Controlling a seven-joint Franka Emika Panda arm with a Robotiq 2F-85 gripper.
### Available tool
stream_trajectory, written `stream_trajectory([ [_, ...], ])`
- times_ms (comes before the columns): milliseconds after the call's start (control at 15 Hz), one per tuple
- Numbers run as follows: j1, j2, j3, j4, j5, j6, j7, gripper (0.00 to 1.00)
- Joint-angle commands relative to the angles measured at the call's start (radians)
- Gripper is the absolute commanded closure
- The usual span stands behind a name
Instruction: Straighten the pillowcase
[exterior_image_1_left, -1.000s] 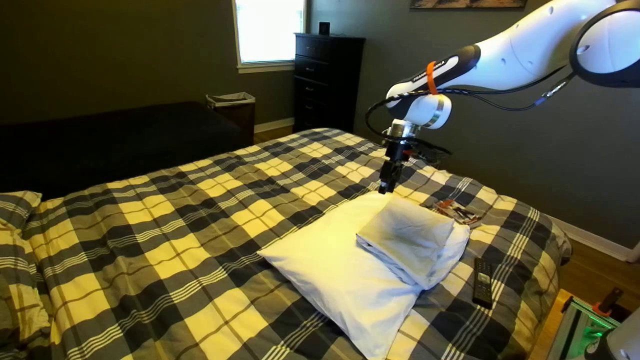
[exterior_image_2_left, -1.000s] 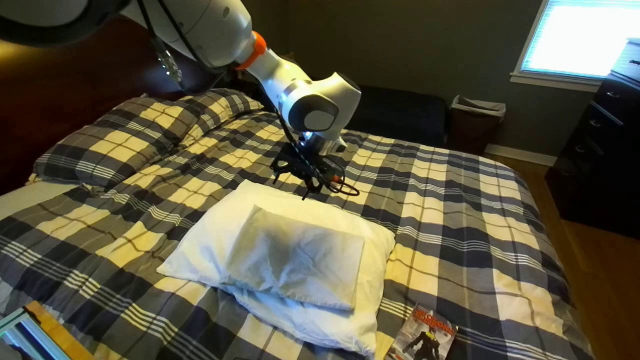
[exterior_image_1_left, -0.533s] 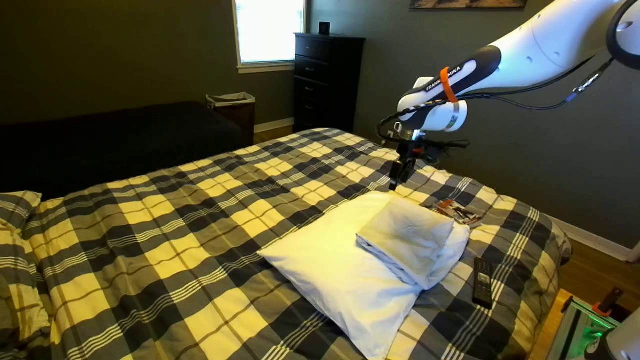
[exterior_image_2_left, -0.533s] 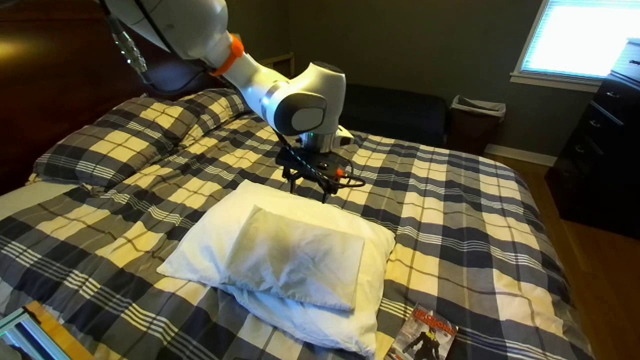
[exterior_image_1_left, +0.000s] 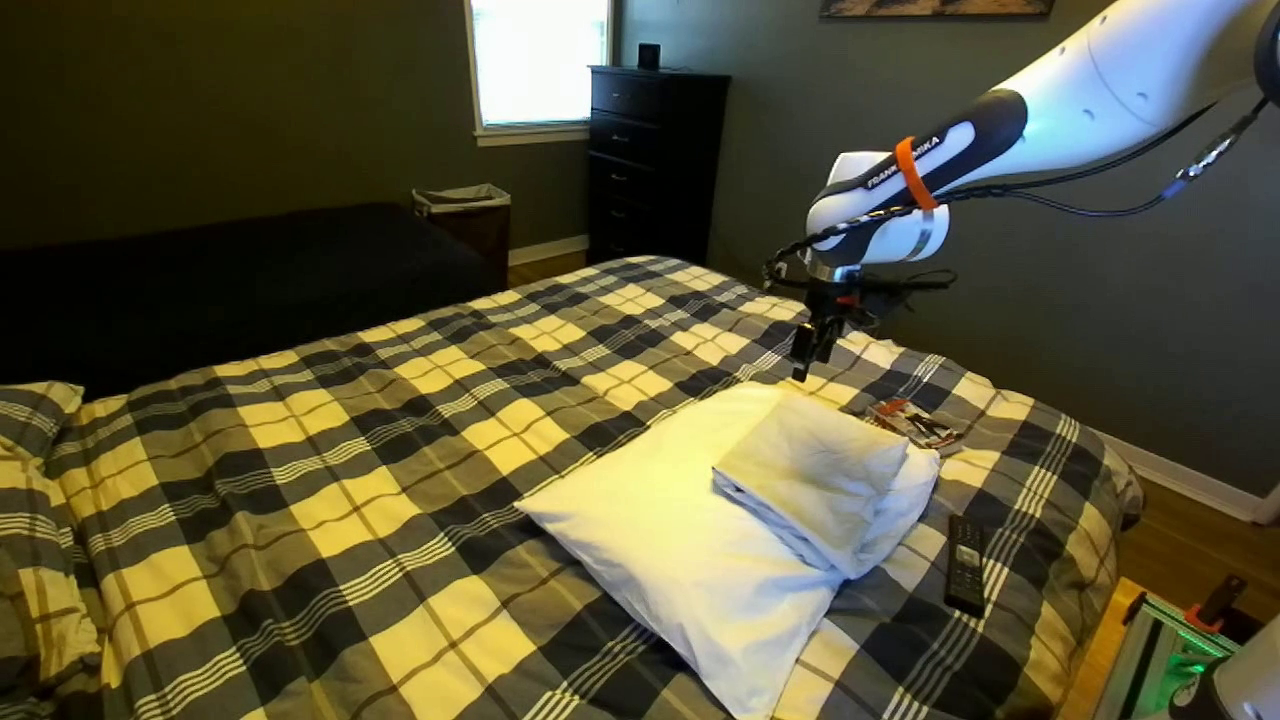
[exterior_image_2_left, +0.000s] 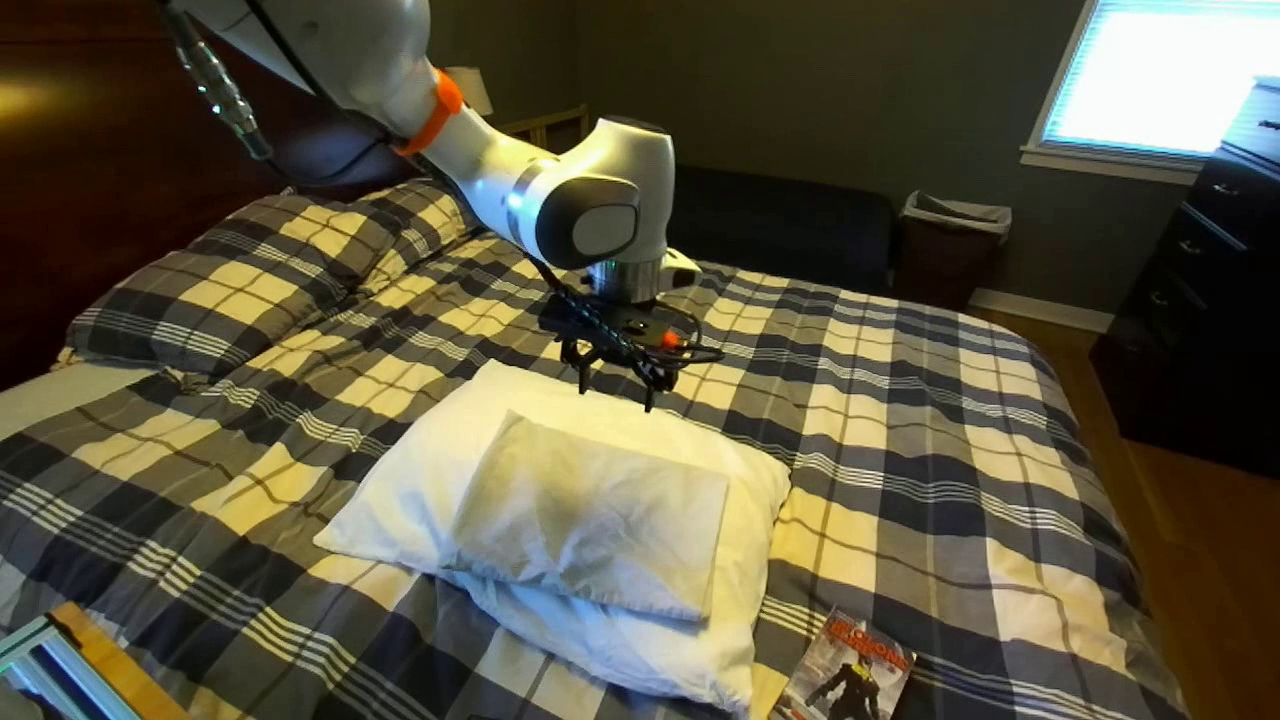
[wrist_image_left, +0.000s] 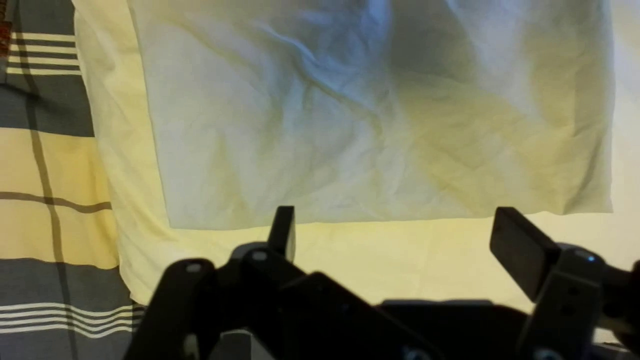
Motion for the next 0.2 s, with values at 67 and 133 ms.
stream_trajectory([
  [67,-0.005,-0.001,0.005,-0.001,-0.003,-0.001,0.002,0.0],
  [133,-0.005,-0.001,0.005,-0.002,-0.003,-0.001,0.003,0.0],
])
